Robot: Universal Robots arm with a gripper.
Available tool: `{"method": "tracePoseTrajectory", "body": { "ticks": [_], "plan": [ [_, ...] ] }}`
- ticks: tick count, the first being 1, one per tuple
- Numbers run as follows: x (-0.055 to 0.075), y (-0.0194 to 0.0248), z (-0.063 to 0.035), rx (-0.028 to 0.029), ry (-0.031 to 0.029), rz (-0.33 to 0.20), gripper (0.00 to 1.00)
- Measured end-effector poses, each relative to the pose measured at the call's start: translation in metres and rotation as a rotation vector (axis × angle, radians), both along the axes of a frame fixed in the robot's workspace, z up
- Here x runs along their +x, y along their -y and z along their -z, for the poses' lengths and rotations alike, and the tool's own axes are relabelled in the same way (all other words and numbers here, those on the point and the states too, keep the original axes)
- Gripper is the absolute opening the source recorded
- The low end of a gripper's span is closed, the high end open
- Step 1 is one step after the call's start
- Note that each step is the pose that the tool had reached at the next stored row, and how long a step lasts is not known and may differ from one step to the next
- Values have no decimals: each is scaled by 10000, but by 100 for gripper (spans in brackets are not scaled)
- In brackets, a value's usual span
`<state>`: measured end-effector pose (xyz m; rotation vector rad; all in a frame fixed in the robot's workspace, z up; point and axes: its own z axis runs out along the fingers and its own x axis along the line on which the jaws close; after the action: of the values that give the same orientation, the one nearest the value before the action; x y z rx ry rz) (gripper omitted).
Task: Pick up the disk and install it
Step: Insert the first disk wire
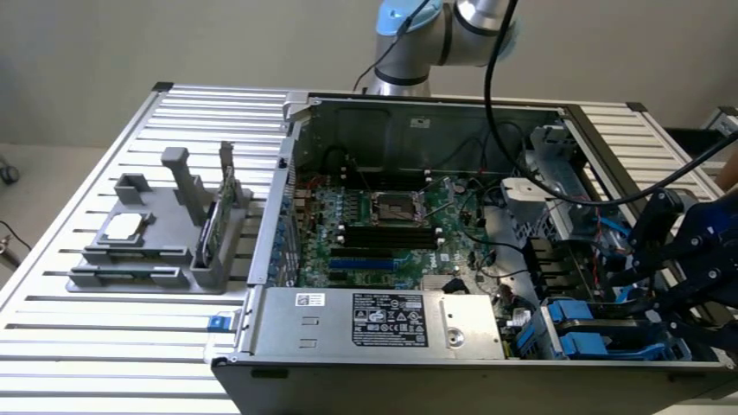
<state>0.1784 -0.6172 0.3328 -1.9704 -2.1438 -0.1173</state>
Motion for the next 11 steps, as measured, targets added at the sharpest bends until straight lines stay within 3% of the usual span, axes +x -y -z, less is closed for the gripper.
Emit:
{"method": "tracePoseTrajectory", "body": {
  "ticks": [11],
  "plan": [
    [10,-9,-10,-12,0,-19,37]
  ]
}}
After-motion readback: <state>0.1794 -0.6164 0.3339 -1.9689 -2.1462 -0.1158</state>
